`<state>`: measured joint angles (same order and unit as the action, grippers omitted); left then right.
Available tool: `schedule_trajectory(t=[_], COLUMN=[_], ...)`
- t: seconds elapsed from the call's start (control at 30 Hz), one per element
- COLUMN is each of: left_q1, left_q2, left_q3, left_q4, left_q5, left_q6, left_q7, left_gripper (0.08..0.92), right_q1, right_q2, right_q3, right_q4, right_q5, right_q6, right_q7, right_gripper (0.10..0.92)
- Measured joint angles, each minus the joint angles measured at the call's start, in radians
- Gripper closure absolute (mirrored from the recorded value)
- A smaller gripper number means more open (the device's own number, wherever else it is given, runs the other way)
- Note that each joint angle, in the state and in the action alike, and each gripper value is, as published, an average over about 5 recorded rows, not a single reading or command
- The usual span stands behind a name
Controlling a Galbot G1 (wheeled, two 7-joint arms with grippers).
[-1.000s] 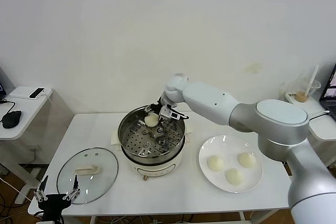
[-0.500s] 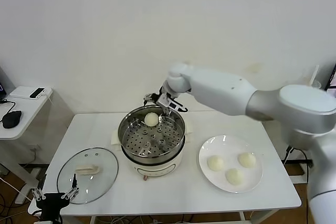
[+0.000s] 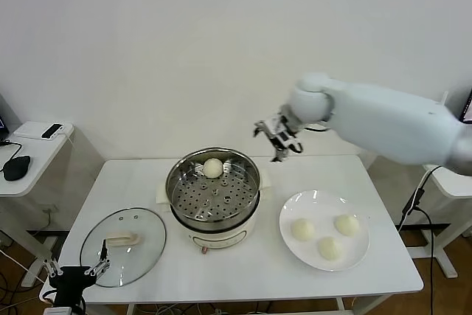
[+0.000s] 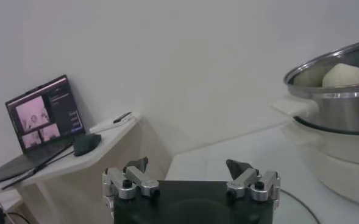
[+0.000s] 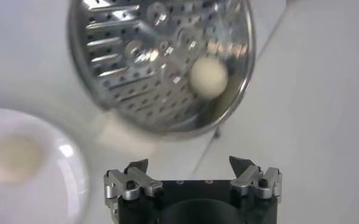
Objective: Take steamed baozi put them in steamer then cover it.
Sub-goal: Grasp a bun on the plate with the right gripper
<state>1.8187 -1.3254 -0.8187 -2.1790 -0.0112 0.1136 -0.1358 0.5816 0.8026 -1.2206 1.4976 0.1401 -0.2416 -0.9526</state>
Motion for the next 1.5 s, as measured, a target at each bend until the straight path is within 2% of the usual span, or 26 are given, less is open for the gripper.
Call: schedule_trajectory(t=[0.23,0.53,0.93,1.5], left_q1=[-0.012,-0.008,-0.011,-0.015], left_q2=[0.011,0.008,0.001,0.009], left_q3=[-0.006,-0.012,-0.008,-0.020], left_q4=[0.002,0.009,0.016,0.029], left_q5=[0.002,0.012,0.020,0.017], left_q6=[0.004,0.004,0.004,0.005], left_q7=[-0.001,-0.002,-0.002,-0.001], left_gripper=[0.177,0.177,0.177,0.177], right_q1=[-0.119,-0.322,-0.503,-0.595], right_q2=[-0.148,-0.213,-0.170,-0.053], right_q3=[0.062,0.178,0.247,0.279], right_q4=[0.076,0.103,0.059,-0.054], right_q5=[-0.014,-0.062,-0.114,-0.162], right_q6=[-0.074,-0.112,-0.128,-0.144], right_q7=[0.002,0.011,0.013,0.019], right_gripper=[0.203,0.203,0.203,0.203])
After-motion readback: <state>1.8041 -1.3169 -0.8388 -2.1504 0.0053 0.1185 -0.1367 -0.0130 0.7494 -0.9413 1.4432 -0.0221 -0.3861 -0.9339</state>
